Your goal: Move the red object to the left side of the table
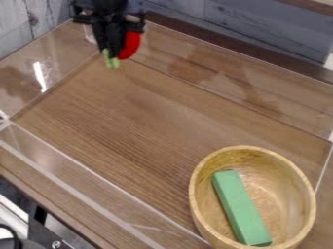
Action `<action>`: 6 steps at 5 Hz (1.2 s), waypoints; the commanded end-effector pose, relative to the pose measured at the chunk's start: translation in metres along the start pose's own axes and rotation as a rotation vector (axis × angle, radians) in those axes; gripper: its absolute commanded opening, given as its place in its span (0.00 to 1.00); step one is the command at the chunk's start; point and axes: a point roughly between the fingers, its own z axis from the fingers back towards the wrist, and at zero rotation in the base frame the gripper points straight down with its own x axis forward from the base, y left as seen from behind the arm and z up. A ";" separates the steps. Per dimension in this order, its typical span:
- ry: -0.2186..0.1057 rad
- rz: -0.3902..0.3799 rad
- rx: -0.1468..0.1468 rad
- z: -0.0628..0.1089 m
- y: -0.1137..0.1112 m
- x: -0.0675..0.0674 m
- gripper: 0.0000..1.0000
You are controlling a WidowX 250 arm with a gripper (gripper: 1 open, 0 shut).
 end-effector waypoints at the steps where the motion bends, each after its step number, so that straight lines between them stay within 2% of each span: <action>1: -0.052 -0.033 0.040 0.001 0.032 0.011 0.00; 3: -0.027 -0.070 0.041 -0.014 0.057 0.033 0.00; 5: -0.001 0.035 0.026 -0.038 0.063 0.043 0.00; 6: 0.015 0.057 0.005 -0.045 0.053 0.042 1.00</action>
